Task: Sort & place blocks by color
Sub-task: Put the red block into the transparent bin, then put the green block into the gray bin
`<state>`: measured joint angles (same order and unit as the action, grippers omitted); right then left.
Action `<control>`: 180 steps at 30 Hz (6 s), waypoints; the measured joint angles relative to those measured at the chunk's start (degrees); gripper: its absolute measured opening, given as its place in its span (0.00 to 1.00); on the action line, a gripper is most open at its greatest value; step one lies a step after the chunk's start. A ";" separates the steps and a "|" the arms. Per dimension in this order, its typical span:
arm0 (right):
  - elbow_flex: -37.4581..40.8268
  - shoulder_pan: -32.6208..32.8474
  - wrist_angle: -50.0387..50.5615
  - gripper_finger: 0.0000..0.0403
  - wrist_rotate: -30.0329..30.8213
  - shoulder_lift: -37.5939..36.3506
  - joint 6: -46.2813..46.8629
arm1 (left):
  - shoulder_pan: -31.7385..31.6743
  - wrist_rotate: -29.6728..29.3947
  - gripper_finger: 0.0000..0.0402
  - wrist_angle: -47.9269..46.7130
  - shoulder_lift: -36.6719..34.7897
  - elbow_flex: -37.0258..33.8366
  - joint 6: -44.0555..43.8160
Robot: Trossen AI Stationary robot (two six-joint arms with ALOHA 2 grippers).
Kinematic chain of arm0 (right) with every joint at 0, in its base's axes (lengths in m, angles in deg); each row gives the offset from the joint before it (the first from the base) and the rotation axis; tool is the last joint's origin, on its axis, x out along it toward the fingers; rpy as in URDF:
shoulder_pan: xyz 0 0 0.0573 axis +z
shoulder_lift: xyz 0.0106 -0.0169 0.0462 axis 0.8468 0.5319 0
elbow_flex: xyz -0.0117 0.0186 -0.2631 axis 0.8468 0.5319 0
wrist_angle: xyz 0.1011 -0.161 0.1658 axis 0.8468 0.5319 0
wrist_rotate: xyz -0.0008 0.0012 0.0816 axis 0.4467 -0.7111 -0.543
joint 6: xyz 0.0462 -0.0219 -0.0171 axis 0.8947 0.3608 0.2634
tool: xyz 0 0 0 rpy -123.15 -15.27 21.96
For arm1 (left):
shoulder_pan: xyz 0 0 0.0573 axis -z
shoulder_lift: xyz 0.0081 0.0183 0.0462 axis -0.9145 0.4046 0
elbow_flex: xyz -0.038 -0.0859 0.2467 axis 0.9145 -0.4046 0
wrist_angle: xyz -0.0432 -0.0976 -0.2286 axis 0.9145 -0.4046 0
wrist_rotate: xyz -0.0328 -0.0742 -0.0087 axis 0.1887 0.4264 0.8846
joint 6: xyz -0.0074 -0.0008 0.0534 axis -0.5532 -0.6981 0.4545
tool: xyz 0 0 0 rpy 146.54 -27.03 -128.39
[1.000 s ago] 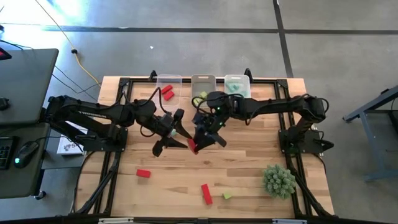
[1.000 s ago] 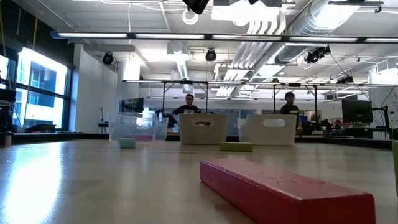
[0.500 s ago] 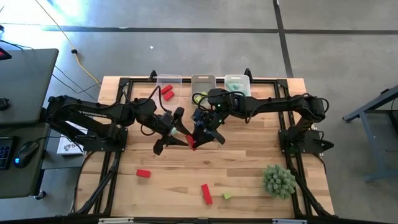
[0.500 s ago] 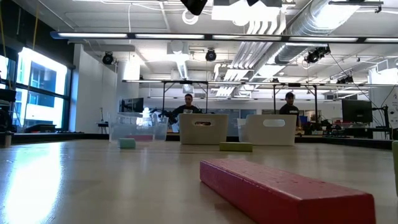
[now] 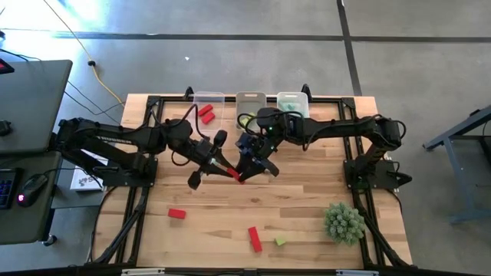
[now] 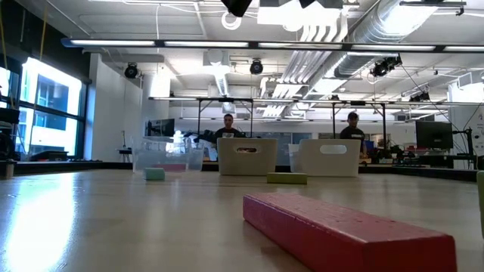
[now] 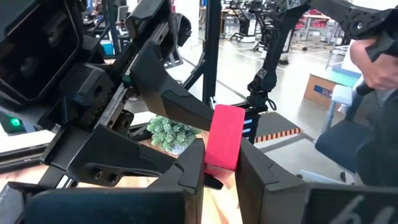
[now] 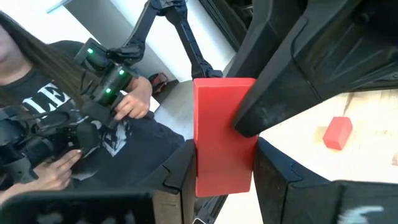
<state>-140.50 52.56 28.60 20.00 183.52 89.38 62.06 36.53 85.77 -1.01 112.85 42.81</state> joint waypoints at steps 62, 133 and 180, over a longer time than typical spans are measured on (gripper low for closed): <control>-0.03 -11.73 9.10 0.65 35.80 -0.02 4.55 | -49.71 1.03 0.08 -26.73 0.11 -0.04 26.10; 5.17 1.95 43.33 0.65 53.68 0.02 3.50 | -46.94 -12.11 0.44 -40.17 12.18 7.23 6.83; 31.93 2.45 12.15 0.65 53.30 2.11 -11.96 | -31.05 -15.94 0.44 -50.24 -2.51 7.23 -6.53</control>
<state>-108.57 55.01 40.76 73.30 185.63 77.43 31.01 20.58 35.52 -3.52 120.09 36.27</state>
